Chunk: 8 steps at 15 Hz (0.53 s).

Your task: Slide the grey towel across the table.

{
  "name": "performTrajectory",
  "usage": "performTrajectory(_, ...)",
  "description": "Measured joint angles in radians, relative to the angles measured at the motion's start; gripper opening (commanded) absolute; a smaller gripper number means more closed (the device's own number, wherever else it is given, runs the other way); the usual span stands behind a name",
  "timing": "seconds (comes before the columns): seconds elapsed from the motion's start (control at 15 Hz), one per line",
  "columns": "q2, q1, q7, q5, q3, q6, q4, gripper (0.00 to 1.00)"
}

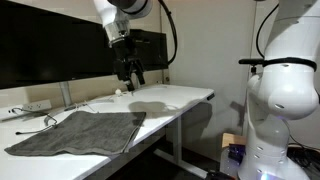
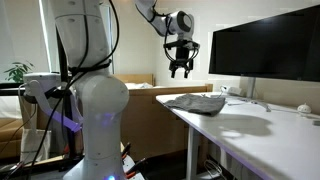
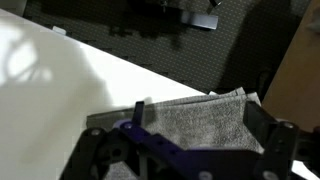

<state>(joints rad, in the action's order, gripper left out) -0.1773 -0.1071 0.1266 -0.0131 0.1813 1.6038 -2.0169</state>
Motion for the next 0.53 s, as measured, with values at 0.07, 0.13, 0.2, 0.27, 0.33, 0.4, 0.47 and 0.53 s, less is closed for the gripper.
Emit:
performTrajectory(0.07,0.030,-0.009,-0.001,-0.017,0.006,0.000,0.036,1.00)
performTrajectory(0.13,0.061,-0.018,-0.001,-0.036,0.010,0.000,0.073,1.00)
performTrajectory(0.2,0.092,-0.024,-0.002,-0.056,0.014,0.000,0.111,1.00)
performTrajectory(0.27,0.125,-0.032,-0.004,-0.078,0.016,0.001,0.151,1.00)
performTrajectory(0.33,0.157,-0.040,-0.007,-0.097,0.017,0.001,0.189,1.00)
performTrajectory(0.4,0.191,-0.048,-0.013,-0.110,0.017,0.001,0.226,1.00)
performTrajectory(0.47,0.223,-0.057,-0.024,-0.113,0.017,0.002,0.258,1.00)
performTrajectory(0.53,0.254,-0.065,-0.036,-0.113,0.018,0.003,0.286,1.00)
